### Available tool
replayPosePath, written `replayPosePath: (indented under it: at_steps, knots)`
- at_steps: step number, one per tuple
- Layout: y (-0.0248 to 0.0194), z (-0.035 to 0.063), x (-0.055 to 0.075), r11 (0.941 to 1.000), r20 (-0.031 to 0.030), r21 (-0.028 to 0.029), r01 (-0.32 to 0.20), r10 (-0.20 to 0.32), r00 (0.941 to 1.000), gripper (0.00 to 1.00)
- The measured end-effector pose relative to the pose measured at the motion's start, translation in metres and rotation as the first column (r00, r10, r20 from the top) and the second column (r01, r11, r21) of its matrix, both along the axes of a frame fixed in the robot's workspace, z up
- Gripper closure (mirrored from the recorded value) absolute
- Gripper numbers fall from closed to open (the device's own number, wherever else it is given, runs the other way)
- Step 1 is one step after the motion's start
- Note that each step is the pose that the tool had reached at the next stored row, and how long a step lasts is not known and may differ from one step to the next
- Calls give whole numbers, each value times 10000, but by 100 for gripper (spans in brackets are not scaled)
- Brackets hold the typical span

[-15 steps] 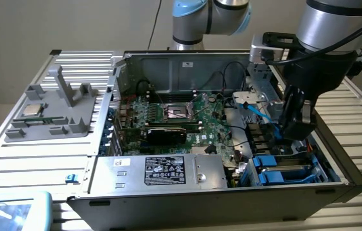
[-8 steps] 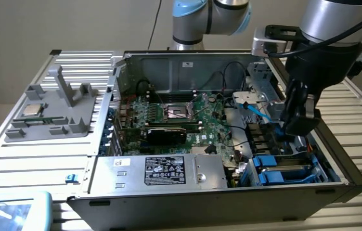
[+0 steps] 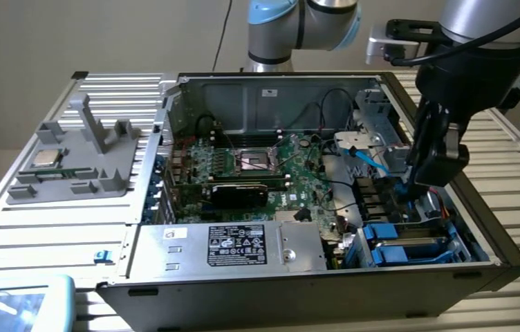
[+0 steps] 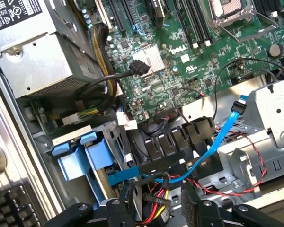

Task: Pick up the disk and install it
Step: 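Insert the first disk wire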

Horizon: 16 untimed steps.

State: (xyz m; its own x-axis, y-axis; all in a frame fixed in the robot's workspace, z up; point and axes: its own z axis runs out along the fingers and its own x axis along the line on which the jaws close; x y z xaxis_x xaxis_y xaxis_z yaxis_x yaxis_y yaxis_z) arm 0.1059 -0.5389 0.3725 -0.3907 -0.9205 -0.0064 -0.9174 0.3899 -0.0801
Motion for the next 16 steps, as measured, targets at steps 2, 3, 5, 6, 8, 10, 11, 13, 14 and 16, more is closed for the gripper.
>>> replayPosePath:
  at_steps: [2, 3, 5, 6, 8, 10, 11, 13, 14, 16]
  knots:
    - [0, 23, 0, 10000, 0, 27, 0, 0, 10000, 47]
    - [0, 37, 0, 10000, -1, 37, 0, 0, 10000, 47]
    - [-1, 59, 0, 10000, -8, 64, -1, 1, 10000, 47]
    - [-1, 66, 0, 10000, -9, 75, 0, 0, 10000, 47]
    - [-1, 82, 0, 9999, -13, 102, 0, 0, 10000, 47]
    - [-1, 101, 2, 9999, -26, 138, -1, 1, 10000, 47]
    - [-2, 110, 3, 9999, -35, 166, 0, 1, 10000, 47]
    - [-3, 118, 8, 9998, -56, 216, 0, 1, 10000, 47]
    - [-5, 120, 12, 9997, -69, 237, 1, 1, 10000, 47]
    - [-7, 124, 21, 9996, -94, 295, 1, 1, 10000, 47]
